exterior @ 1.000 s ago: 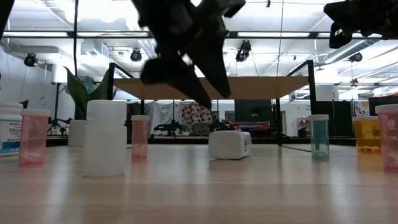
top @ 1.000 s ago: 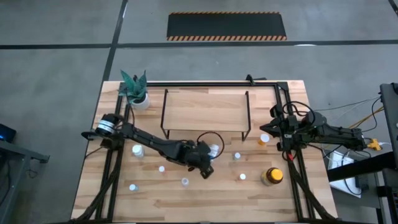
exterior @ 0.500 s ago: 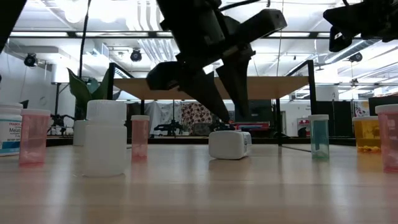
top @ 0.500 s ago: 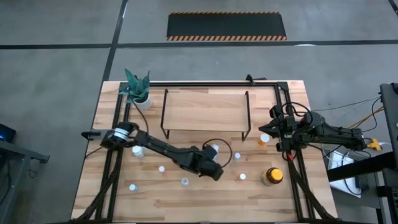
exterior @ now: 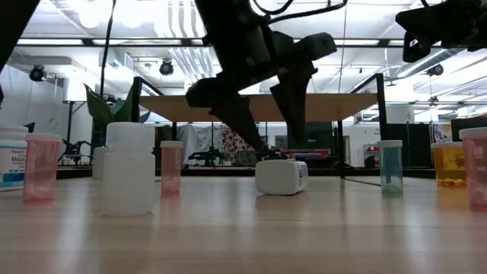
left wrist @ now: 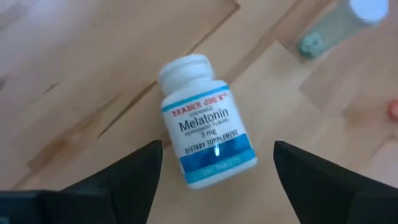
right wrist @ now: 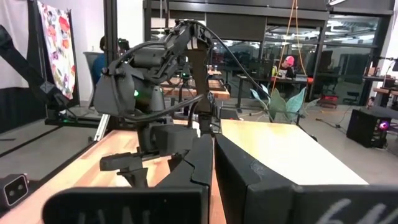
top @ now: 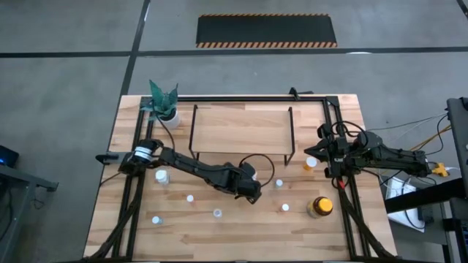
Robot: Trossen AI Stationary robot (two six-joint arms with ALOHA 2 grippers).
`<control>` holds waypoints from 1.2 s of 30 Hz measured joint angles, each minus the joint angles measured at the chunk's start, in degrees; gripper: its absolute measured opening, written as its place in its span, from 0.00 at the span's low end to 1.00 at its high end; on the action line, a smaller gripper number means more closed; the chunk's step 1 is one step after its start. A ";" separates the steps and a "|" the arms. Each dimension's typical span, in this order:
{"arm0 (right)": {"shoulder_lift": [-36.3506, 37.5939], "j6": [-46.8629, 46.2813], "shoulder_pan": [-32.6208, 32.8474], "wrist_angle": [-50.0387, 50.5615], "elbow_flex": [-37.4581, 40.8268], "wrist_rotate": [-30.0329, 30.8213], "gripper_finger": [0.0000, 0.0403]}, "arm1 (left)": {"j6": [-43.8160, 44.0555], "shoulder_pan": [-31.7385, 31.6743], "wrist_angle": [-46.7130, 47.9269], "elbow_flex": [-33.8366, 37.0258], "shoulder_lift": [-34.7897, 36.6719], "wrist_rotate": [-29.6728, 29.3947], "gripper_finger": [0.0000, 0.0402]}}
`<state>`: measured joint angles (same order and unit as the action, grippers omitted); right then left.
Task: Pick and place medicine bottles onto shelf by color
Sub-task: Put the right white medicine bottle on the shelf
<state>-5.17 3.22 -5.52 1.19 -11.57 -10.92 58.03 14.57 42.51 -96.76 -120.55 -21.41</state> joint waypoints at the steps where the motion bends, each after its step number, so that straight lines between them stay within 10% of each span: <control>1: 0.00 0.02 0.00 0.01 0.00 -0.01 0.02 | 0.07 -0.10 0.02 0.32 -0.04 -0.04 0.73; 28: -0.11 -0.09 0.00 0.28 0.00 0.00 0.02 | 4.67 -0.25 -12.66 9.42 -1.04 0.05 0.73; 36: -0.11 0.00 0.00 0.28 0.00 0.00 0.02 | 4.30 -0.13 -12.56 9.47 -1.09 0.07 0.59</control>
<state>-5.28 3.22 -5.52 1.48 -11.57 -10.92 62.33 14.44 29.95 -87.29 -121.64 -21.34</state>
